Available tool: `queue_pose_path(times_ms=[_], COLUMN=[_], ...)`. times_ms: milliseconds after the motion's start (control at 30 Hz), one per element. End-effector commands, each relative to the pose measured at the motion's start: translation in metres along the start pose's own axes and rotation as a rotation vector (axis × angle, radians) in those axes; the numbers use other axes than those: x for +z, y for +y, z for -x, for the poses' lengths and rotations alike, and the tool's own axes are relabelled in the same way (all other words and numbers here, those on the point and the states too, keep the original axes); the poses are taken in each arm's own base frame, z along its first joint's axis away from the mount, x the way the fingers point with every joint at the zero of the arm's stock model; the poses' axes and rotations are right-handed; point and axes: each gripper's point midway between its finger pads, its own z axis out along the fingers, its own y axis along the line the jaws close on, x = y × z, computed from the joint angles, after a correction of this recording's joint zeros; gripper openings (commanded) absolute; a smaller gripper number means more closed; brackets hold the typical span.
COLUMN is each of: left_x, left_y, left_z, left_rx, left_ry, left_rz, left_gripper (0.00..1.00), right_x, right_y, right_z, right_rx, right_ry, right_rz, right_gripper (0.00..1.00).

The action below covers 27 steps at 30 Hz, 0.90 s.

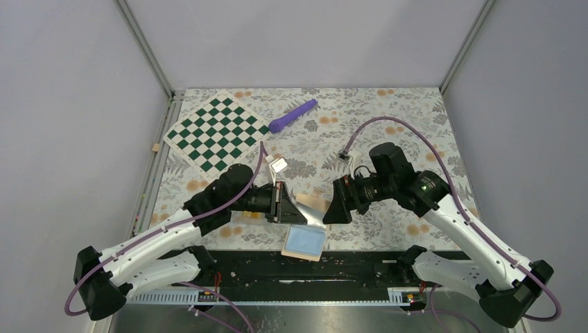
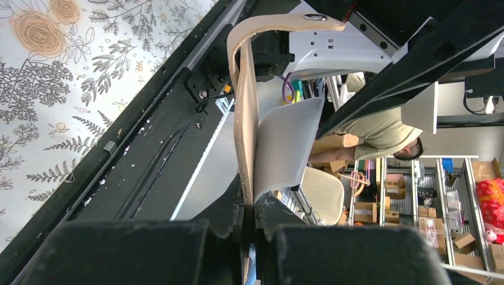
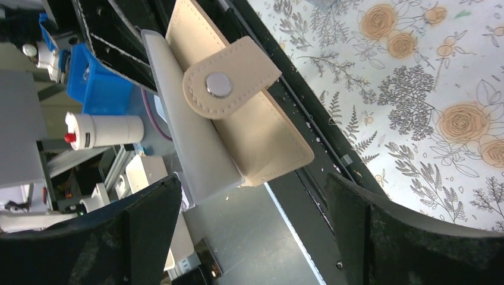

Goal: Put the credit cards into the card holder
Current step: Open the card holder.

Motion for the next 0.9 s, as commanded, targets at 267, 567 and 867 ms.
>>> queue_pose_path(times_ms=[267,567,867], left_x=[-0.003,0.000,-0.001], left_y=[-0.057,-0.075,-0.048], left_z=[-0.005,-0.009,0.007], left_rx=[0.118,0.161,0.202], left_ry=[0.092,0.120,0.014], left_rz=[-0.207,-0.265,-0.084], left_gripper=[0.00,0.03,0.43], right_x=[0.011,0.010,0.013], right_y=[0.019,0.055,0.053], right_z=[0.002,-0.008,-0.024], right_rx=[-0.097,-0.096,-0.037], right_ry=[0.050,0.106,0.142], right_rz=[0.069,0.328,0.371], right_gripper=[0.95,0.57,0.00])
